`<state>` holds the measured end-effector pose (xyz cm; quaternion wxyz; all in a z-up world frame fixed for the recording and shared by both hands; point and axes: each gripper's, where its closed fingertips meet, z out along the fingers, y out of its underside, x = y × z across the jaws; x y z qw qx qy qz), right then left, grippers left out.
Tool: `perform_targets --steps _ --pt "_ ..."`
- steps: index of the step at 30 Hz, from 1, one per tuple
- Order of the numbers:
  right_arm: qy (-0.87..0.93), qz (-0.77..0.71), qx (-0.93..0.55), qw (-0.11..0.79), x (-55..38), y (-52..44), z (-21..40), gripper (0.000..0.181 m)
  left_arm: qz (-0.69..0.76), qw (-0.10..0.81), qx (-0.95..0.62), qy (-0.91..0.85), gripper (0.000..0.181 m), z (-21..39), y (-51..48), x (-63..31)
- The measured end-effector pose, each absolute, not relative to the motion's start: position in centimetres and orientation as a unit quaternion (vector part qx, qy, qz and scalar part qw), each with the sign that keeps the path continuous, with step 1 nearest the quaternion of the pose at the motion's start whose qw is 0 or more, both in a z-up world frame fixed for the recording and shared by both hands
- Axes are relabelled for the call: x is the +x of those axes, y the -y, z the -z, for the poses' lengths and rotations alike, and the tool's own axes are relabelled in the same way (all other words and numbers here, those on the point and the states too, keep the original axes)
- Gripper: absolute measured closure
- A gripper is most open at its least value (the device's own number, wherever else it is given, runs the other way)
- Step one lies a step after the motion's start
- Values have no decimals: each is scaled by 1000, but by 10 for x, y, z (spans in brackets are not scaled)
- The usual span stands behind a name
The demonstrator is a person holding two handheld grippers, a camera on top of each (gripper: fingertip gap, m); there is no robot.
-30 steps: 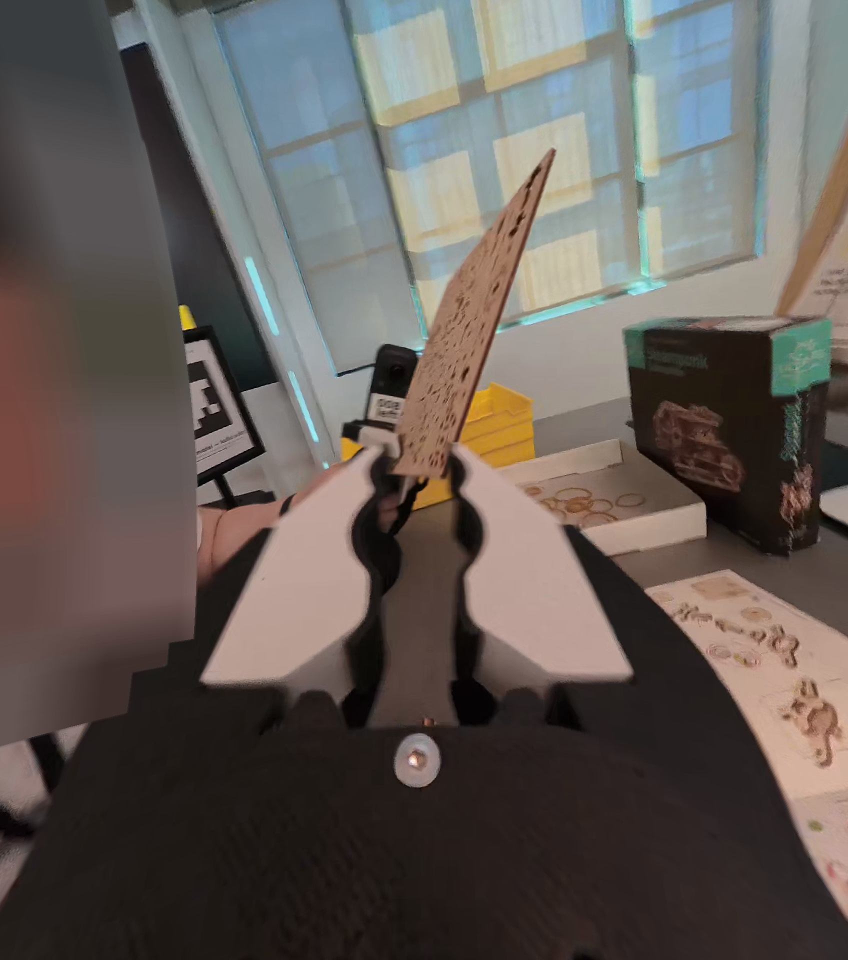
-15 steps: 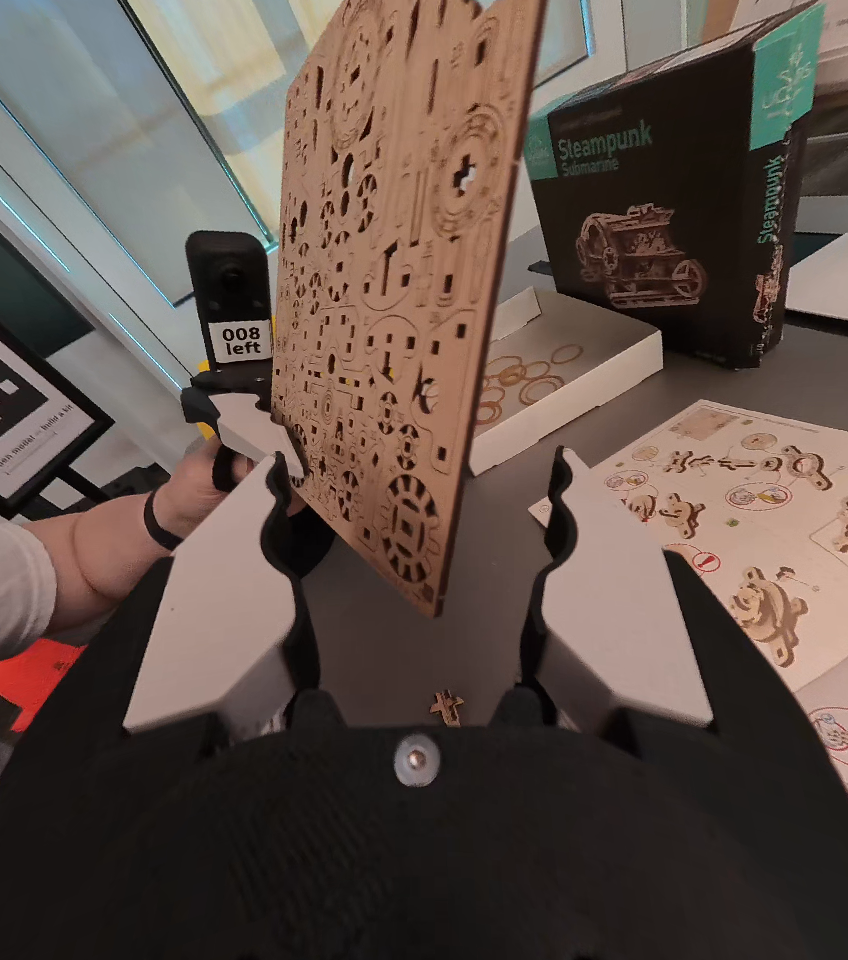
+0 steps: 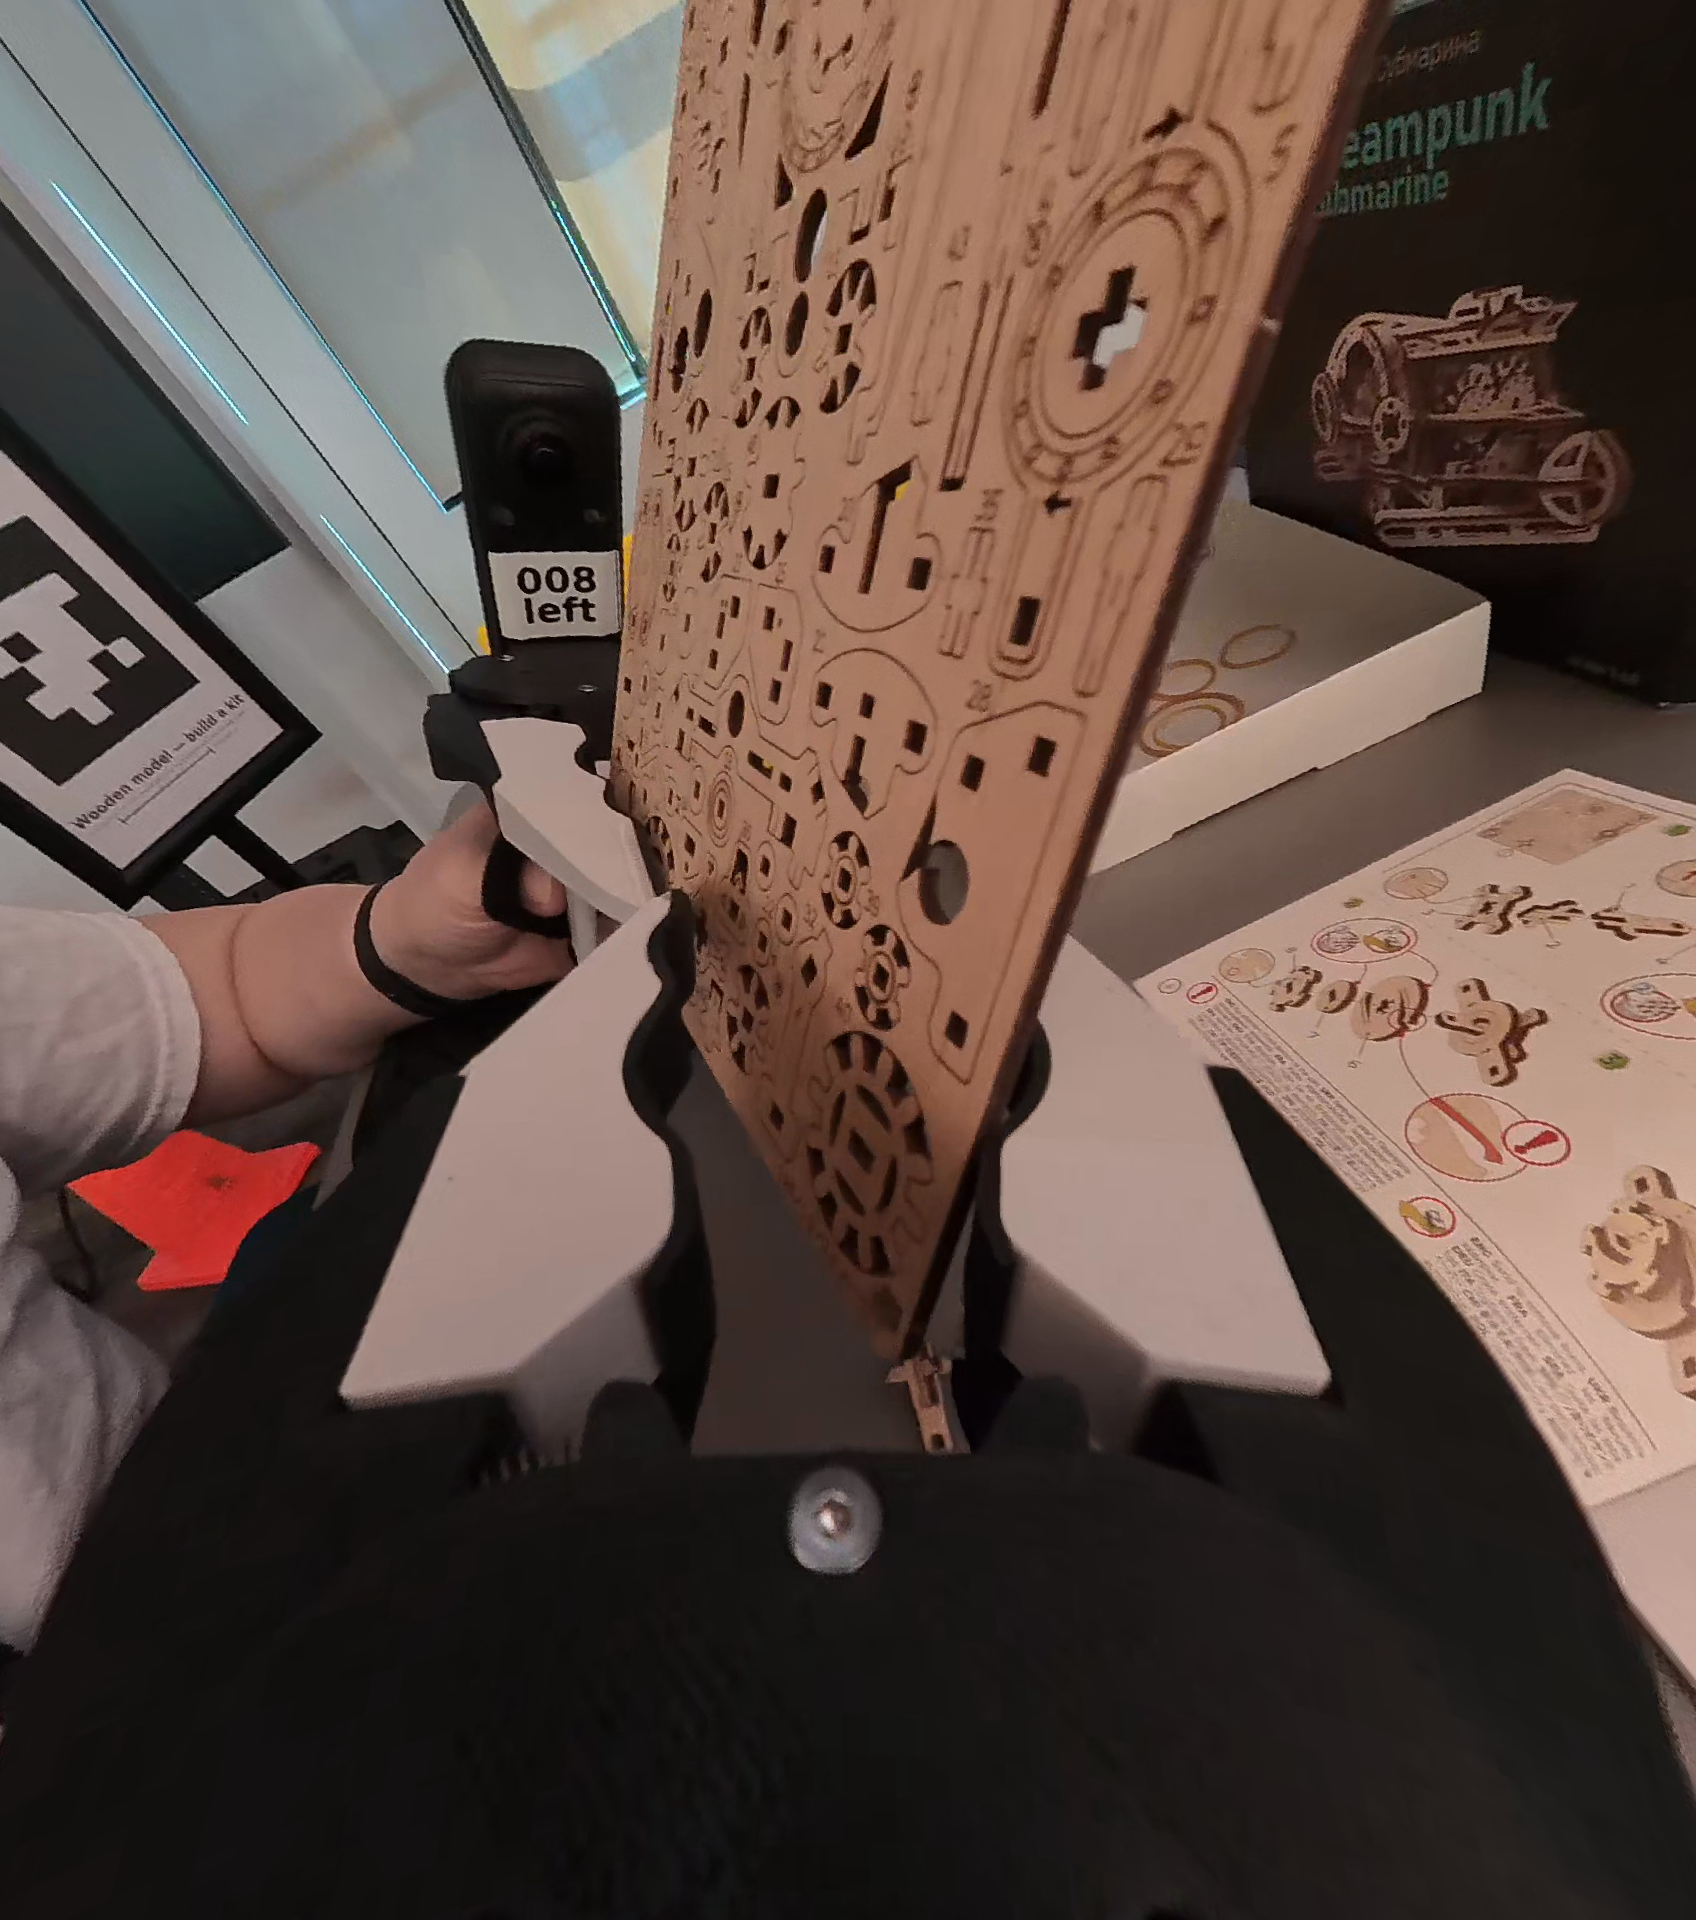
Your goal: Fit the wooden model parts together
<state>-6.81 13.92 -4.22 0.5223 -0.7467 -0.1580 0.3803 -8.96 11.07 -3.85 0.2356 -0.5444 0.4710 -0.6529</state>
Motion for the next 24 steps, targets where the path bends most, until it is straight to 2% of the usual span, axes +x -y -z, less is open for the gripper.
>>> perform_targets --steps 3,24 --pt "158 -366 -757 519 -68 -140 46 119 650 238 -546 -472 179 39 -111 -89" --pt "155 -362 -761 515 -67 -141 51 124 631 244 -560 -478 181 44 -112 -89"
